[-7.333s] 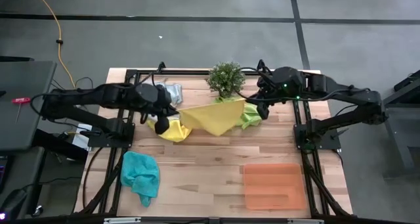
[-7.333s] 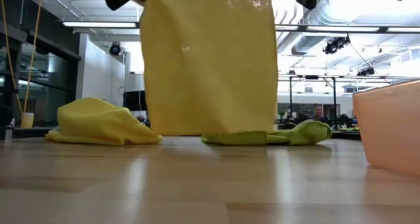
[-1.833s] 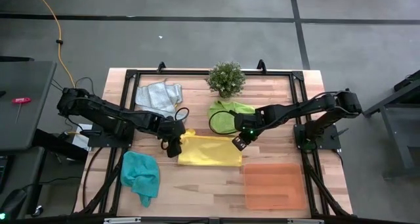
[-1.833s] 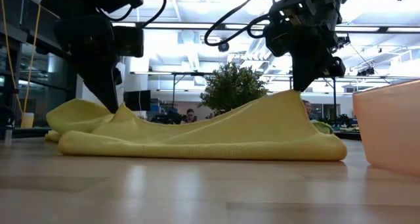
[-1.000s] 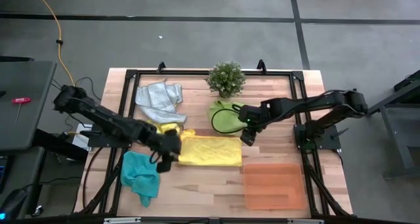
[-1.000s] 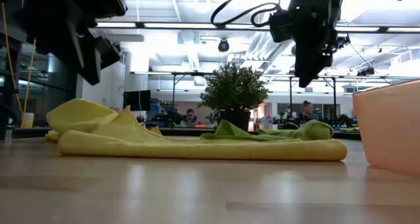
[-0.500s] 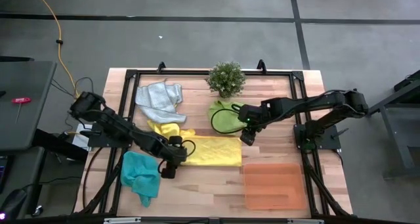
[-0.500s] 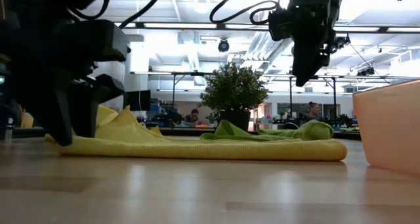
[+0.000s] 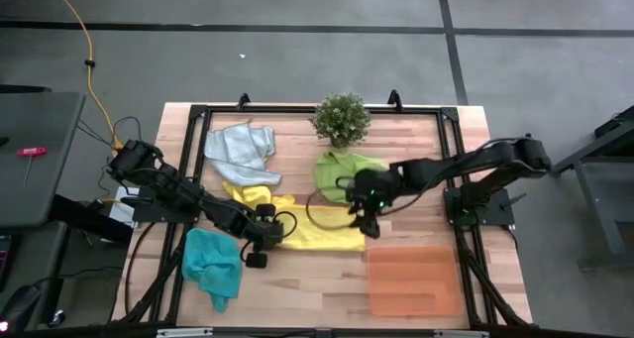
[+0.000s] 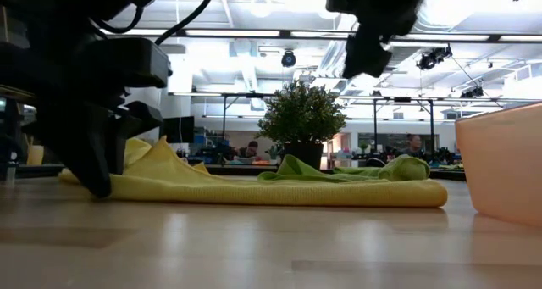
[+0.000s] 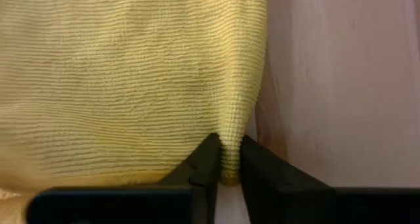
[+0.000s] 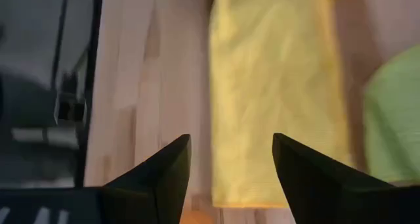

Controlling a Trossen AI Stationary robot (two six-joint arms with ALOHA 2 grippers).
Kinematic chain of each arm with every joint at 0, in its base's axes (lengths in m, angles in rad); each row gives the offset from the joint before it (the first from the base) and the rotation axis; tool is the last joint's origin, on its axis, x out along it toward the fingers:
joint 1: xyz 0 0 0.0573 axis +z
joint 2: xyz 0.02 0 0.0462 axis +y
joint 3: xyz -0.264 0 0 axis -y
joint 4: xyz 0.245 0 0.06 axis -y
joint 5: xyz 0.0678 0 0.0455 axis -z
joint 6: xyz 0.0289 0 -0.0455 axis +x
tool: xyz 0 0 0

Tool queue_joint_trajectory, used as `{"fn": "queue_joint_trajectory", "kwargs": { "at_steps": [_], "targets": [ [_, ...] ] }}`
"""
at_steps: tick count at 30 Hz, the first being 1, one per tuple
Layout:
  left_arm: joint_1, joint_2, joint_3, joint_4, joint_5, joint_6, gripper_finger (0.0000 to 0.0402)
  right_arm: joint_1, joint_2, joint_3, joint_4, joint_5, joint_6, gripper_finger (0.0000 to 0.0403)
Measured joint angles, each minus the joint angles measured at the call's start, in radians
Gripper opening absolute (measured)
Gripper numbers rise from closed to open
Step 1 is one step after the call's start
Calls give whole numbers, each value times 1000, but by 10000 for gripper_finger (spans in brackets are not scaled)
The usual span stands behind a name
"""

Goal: Fold microfiber towels
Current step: Fold the right yellow microfiber towel

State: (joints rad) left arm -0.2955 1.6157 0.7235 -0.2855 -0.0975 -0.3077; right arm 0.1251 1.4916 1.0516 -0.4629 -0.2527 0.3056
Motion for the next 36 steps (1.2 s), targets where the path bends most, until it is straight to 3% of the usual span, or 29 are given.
{"fn": "queue_joint_trajectory", "kwargs": {
  "at_steps": [4,11,19,31,36],
  "targets": [
    [0,0,0,0,2,-6,5,68,96,34,-31,8,-59,206],
    [0,0,0,-1,3,-45,4,164,276,150,-131,47,-104,206],
    [0,1,-1,0,3,-69,2,218,438,305,-321,153,-30,206],
    [2,3,-2,20,8,-113,1,218,539,356,-407,173,60,204],
    [2,3,-2,28,16,-146,1,218,562,360,-412,177,83,173]
  ]
}}
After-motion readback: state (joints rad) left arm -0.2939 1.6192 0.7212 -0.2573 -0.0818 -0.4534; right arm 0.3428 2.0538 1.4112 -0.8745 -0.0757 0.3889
